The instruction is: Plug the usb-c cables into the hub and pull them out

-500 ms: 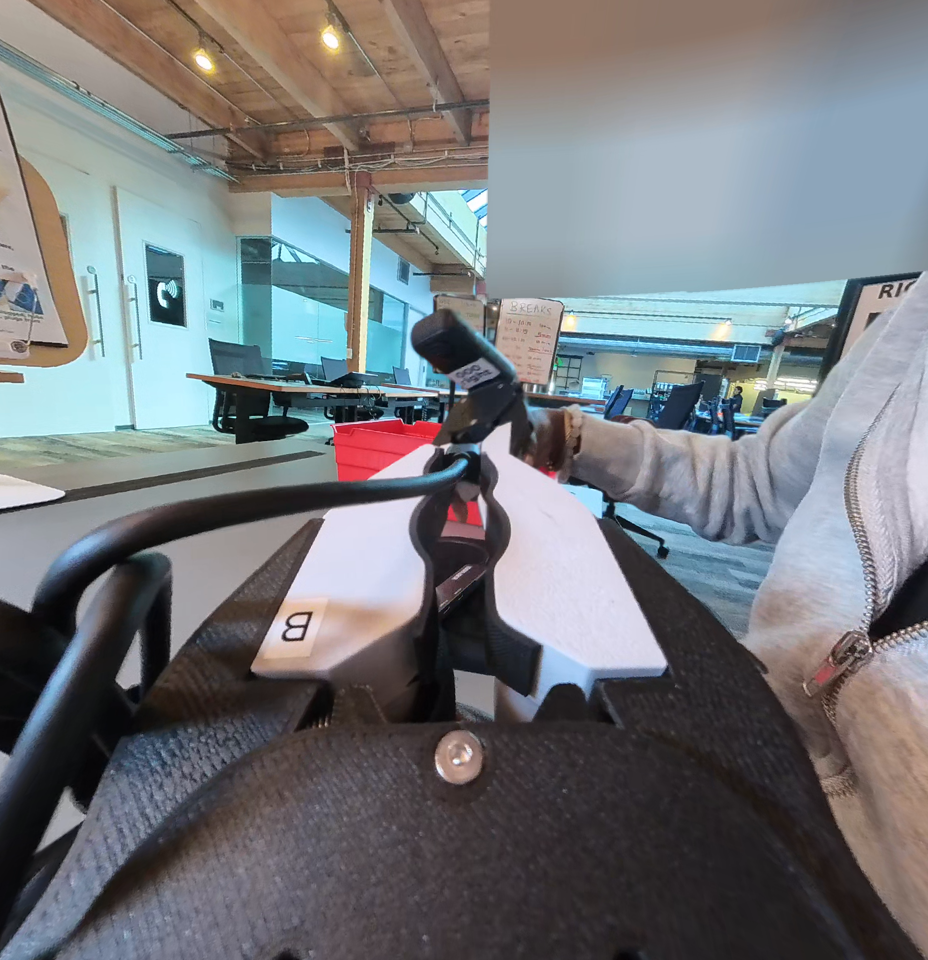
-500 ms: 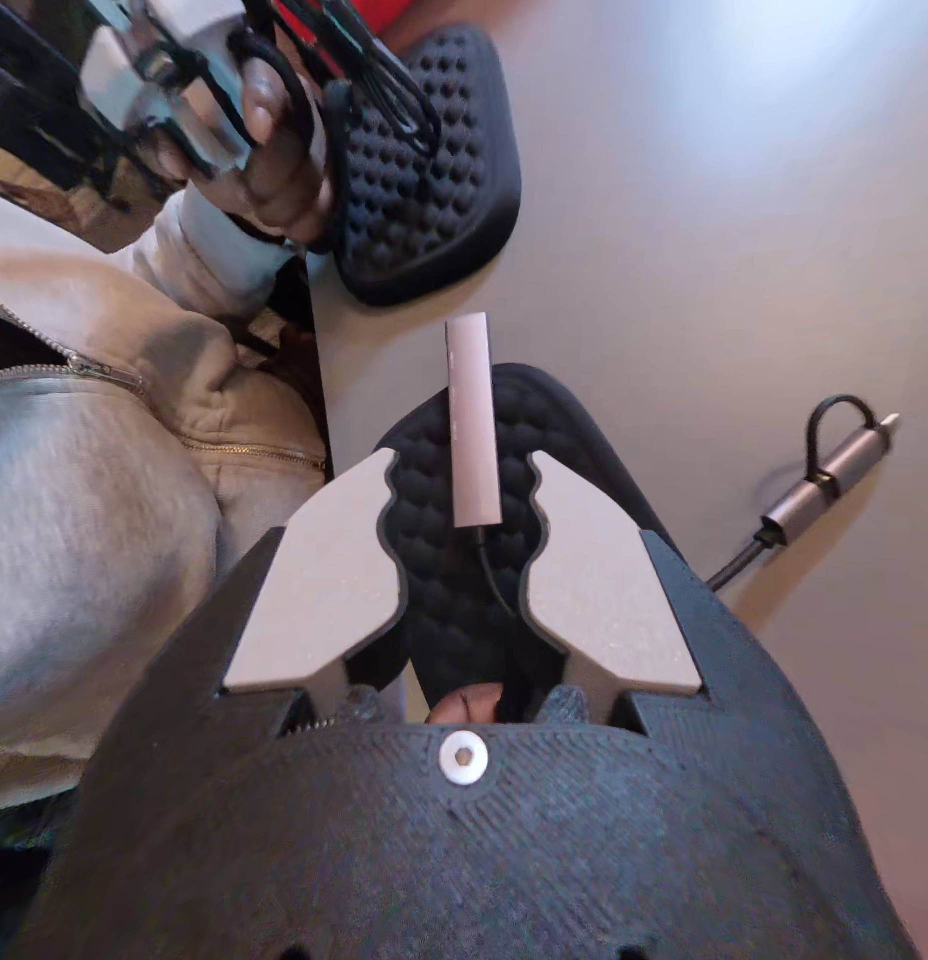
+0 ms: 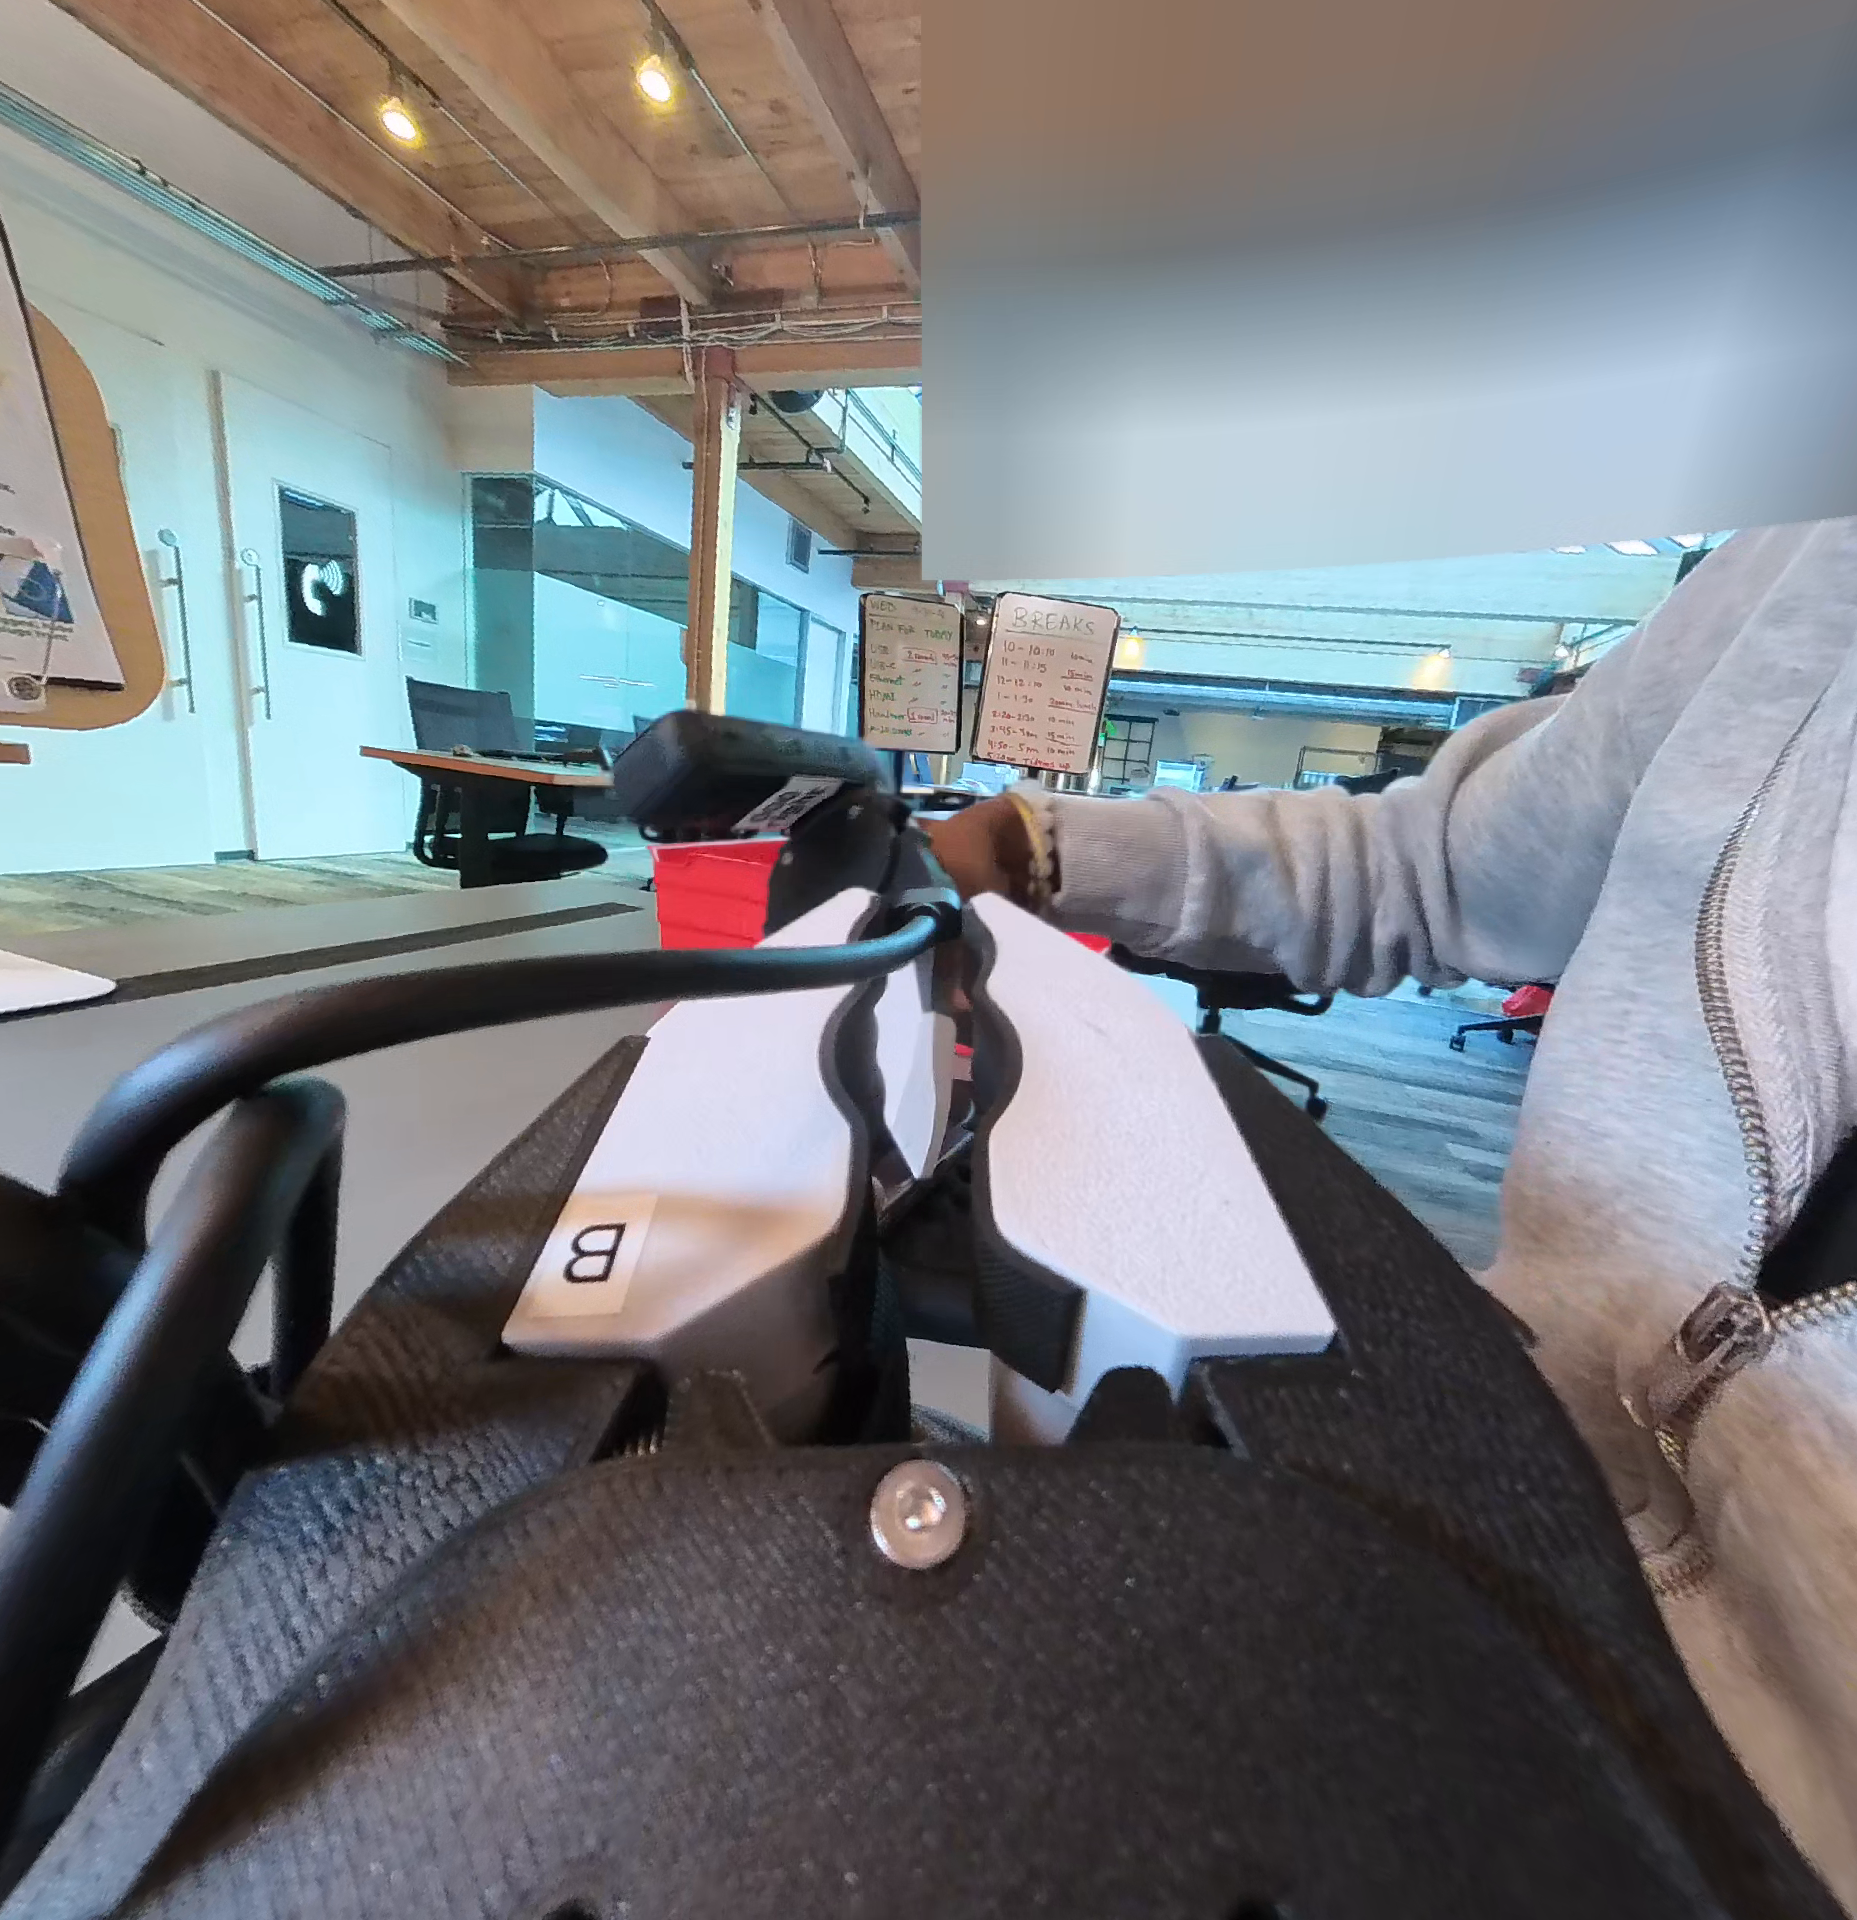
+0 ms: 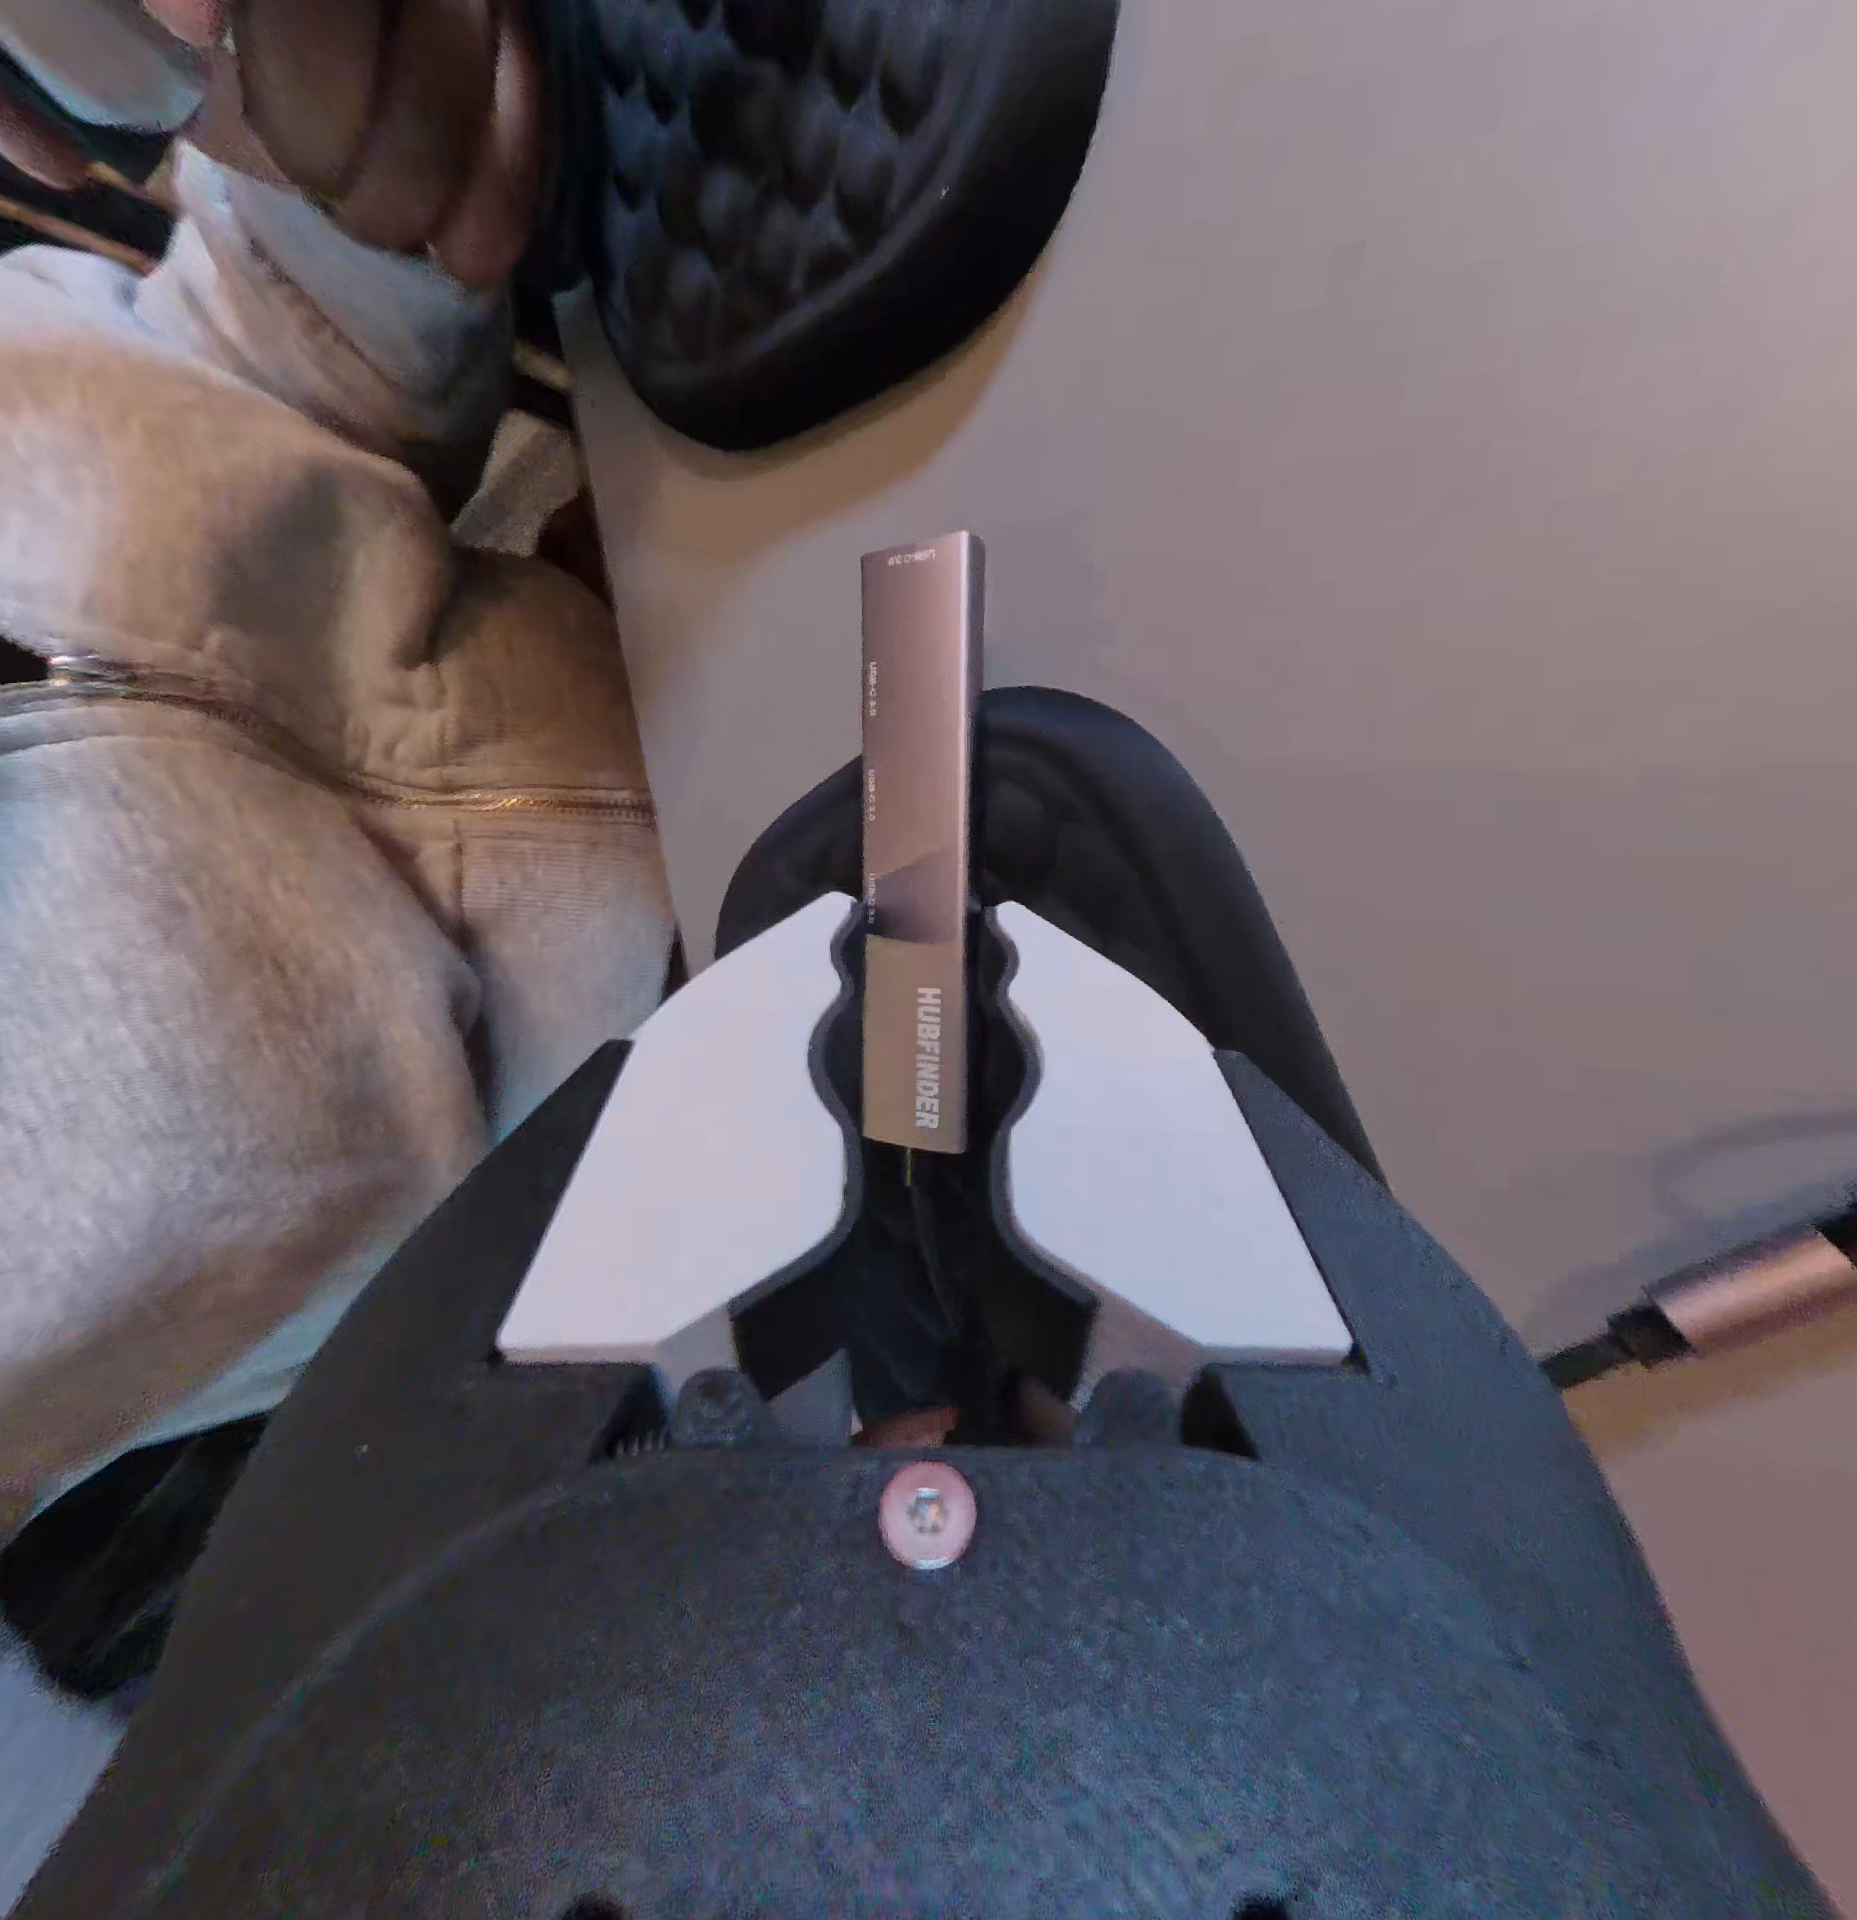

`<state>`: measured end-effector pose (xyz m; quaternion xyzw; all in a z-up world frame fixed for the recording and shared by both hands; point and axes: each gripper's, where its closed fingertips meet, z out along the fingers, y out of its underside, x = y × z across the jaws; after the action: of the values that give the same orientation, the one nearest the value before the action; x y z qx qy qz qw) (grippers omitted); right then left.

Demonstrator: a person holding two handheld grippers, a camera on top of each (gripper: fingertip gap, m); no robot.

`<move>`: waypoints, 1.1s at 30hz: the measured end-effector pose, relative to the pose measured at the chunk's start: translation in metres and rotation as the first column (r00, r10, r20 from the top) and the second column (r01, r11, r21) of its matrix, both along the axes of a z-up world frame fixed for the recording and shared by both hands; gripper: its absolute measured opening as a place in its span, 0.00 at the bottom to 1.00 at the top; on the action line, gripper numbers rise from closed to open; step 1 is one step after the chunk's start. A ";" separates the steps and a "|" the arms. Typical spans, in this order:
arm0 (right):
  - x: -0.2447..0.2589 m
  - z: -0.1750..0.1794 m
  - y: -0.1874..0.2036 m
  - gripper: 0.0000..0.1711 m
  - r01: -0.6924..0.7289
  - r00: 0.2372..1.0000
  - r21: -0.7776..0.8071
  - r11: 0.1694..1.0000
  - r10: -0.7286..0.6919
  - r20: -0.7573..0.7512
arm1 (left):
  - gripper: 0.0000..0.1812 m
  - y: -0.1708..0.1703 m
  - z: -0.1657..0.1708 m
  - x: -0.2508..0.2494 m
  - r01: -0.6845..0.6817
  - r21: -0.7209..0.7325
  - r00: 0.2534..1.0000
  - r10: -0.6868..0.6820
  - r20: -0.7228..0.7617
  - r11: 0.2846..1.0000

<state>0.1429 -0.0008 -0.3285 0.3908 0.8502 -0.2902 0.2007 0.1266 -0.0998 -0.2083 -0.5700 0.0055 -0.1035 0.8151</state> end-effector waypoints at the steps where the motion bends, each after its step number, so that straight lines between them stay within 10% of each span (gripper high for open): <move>1: -0.004 0.000 0.004 0.12 0.035 0.996 0.044 0.998 -0.031 -0.079 | 0.07 0.000 0.000 0.000 -0.006 0.000 1.000 0.006 -0.003 1.000; 5: -0.041 0.024 0.051 0.12 0.297 0.716 0.520 0.801 0.174 -0.676 | 0.08 0.001 0.000 -0.001 -0.020 -0.002 1.000 0.020 -0.002 1.000; 9: -0.019 0.005 0.047 0.12 0.365 0.553 0.736 0.571 0.503 -0.664 | 0.08 0.002 -0.001 -0.001 -0.030 -0.011 0.999 0.030 -0.012 0.999; 13: -0.007 0.007 0.034 0.12 0.469 0.410 0.696 0.544 0.564 -0.717 | 0.08 0.002 -0.002 0.000 -0.047 -0.015 0.998 0.047 -0.029 0.999; 22: 0.010 0.004 0.017 0.12 0.258 0.694 0.513 0.819 0.212 -0.688 | 0.08 0.003 -0.003 0.001 -0.051 -0.022 0.998 0.050 -0.036 0.998; 27: 0.014 0.003 0.013 0.13 0.226 0.600 0.633 0.740 0.406 -0.689 | 0.08 0.002 -0.002 0.000 -0.036 -0.016 0.999 0.036 -0.018 0.999; 33: 0.023 -0.004 0.015 0.18 0.147 0.892 0.397 0.906 0.053 -0.449 | 0.08 0.002 -0.002 0.000 -0.035 -0.012 0.999 0.035 -0.017 0.999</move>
<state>0.1657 0.0147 -0.3323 0.3679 0.9056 -0.1873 -0.0975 0.1269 -0.0983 -0.2102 -0.5758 0.0019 -0.0843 0.8133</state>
